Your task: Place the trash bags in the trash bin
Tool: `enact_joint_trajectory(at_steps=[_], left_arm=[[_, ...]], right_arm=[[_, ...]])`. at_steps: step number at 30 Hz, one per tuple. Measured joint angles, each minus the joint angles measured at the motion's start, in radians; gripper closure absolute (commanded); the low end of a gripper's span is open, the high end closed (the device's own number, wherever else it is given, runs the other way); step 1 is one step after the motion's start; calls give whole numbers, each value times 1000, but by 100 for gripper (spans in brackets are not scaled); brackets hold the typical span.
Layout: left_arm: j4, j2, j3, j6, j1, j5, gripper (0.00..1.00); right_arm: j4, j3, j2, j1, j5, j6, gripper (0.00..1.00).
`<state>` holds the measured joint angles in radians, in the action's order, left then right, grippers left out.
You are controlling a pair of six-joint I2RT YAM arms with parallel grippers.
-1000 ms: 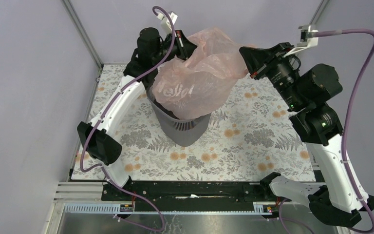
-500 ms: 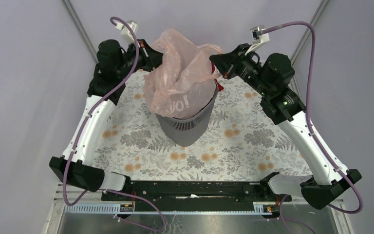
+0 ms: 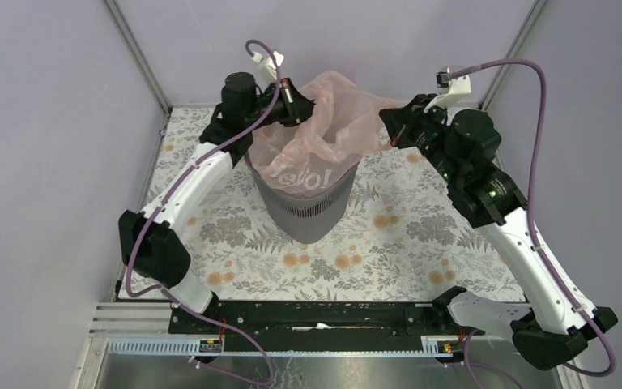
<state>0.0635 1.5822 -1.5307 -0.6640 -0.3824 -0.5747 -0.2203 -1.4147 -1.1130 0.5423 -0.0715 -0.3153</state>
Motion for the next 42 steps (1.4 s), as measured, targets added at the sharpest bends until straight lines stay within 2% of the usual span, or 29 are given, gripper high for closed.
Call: enact_joint_trajectory(at_steps=[3, 6, 9, 11, 14, 16, 17, 20, 21, 24, 27, 30, 32, 34, 37, 39, 42], left_arm=[[-19, 32, -22, 1, -33, -6, 100], [46, 49, -89, 53, -16, -14, 100], [132, 52, -198, 124, 65, -35, 100], [149, 18, -206, 155, 136, -40, 95], [151, -98, -115, 165, 216, -25, 79], [150, -193, -40, 149, 227, -34, 56], [143, -232, -11, 133, 220, -51, 41], [138, -310, 41, 109, 204, -114, 13], [149, -326, 50, 112, 200, -125, 7], [234, -369, 64, 135, 199, -101, 2], [303, -445, 94, 153, 201, -25, 1], [341, -606, 176, 162, 201, 72, 5], [346, -717, 239, 162, 201, 113, 16], [346, -797, 287, 158, 201, 116, 34], [329, -826, 313, 158, 201, 72, 53], [309, -799, 337, 158, 193, 45, 62], [294, -745, 371, 153, 155, 32, 66]], right_arm=[[2, 1, 23, 0, 10, 3, 100], [48, 15, 17, 0, 67, 0, 100], [123, 26, -37, 0, 166, -25, 100], [175, 42, -75, 0, 220, -46, 100], [192, 51, -120, 0, 258, -63, 100], [181, 51, -131, 0, 253, -66, 100], [171, 51, -130, 0, 248, -66, 100], [148, 49, -111, 0, 218, -66, 100], [140, 49, -98, 0, 203, -67, 100], [126, 43, -54, 0, 159, -67, 100], [127, 35, -13, 0, 131, -67, 100], [132, 35, 19, 0, 116, -67, 100], [141, 35, 22, 0, 116, -67, 100], [143, 35, 17, 0, 119, -67, 100], [143, 36, 8, 0, 127, -67, 100], [144, 36, 7, 0, 138, -68, 100], [155, 36, 8, 0, 146, -75, 100]])
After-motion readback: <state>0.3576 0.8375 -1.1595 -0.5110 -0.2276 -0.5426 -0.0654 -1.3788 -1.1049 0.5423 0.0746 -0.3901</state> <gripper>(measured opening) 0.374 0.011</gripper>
